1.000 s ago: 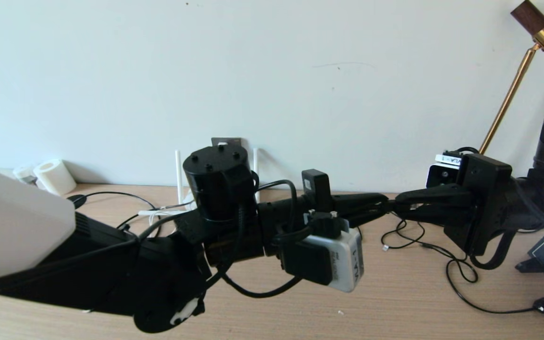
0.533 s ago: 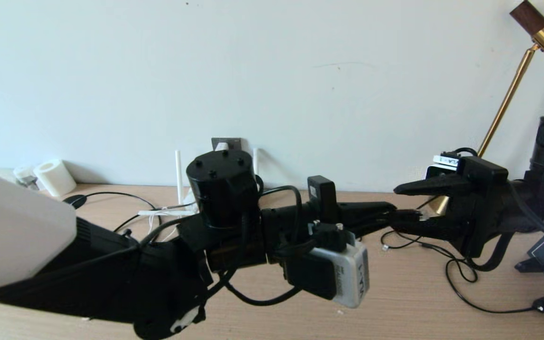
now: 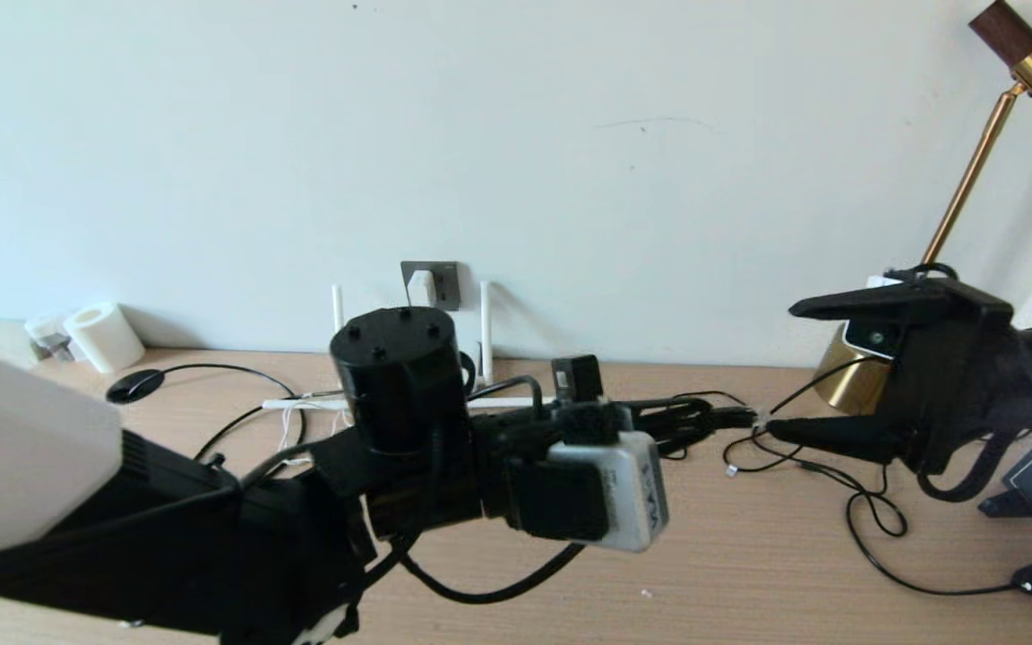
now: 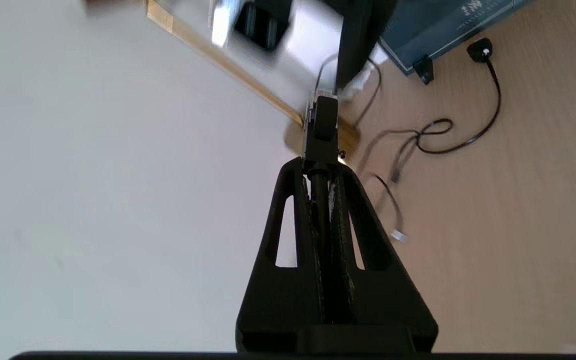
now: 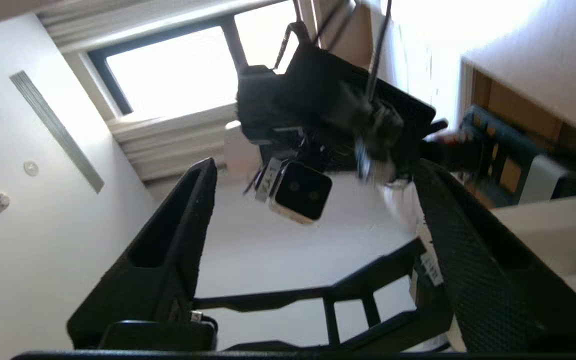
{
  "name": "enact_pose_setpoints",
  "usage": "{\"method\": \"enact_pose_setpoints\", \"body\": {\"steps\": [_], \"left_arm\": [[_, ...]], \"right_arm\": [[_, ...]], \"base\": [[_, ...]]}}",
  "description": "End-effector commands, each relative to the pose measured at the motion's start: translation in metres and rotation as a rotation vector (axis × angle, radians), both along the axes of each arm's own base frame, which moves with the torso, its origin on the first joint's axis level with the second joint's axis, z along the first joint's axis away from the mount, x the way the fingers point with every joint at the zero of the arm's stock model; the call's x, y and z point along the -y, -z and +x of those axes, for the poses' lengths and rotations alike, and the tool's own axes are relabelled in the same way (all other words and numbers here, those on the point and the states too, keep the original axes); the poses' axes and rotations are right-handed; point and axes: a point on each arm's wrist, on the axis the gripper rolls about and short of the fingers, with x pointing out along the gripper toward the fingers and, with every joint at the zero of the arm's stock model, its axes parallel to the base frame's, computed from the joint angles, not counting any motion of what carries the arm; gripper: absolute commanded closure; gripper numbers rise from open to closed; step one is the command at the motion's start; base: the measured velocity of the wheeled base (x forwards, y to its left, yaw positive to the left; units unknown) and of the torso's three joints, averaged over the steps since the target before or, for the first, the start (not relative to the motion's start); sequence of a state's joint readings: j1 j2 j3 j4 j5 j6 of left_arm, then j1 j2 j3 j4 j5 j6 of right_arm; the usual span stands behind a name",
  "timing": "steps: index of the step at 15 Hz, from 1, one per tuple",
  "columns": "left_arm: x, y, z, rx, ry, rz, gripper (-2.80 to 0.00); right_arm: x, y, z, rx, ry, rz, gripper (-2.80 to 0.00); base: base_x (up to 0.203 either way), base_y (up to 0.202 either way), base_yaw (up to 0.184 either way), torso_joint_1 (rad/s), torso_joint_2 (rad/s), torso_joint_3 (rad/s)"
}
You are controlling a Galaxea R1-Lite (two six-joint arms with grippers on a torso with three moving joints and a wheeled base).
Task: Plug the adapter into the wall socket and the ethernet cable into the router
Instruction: Hand it to the other hand
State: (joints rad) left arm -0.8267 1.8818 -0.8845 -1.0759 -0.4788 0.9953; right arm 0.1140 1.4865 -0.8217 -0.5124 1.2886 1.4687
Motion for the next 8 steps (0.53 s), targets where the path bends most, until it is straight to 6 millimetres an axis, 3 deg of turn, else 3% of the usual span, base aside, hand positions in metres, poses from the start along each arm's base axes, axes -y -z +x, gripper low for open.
{"method": "enact_pose_setpoints", "body": {"steps": [1, 4, 8], "left_arm": [[-0.02, -0.001, 0.0, -0.233, -0.054, -0.086, 0.0], [-0.033, -0.009, -0.001, -0.519, -0.143, -0.252, 0.0], [-0.045, -0.006, -0.01, -0.774, -0.192, -0.368, 0.0]], "right_arm": [[0.012, -0.02, -0.022, 0.102, 0.054, 0.006, -2.8], [0.028, -0.03, -0.054, 0.333, 0.261, -0.045, -2.8], [0.034, 0.002, -0.081, 0.651, 0.562, -0.317, -2.8]], "base": [[0.0, 0.0, 0.0, 0.0, 0.0, 0.0], [0.0, 0.0, 0.0, 0.0, 0.0, 0.0], [0.0, 0.0, 0.0, 0.0, 0.0, 0.0]]}}
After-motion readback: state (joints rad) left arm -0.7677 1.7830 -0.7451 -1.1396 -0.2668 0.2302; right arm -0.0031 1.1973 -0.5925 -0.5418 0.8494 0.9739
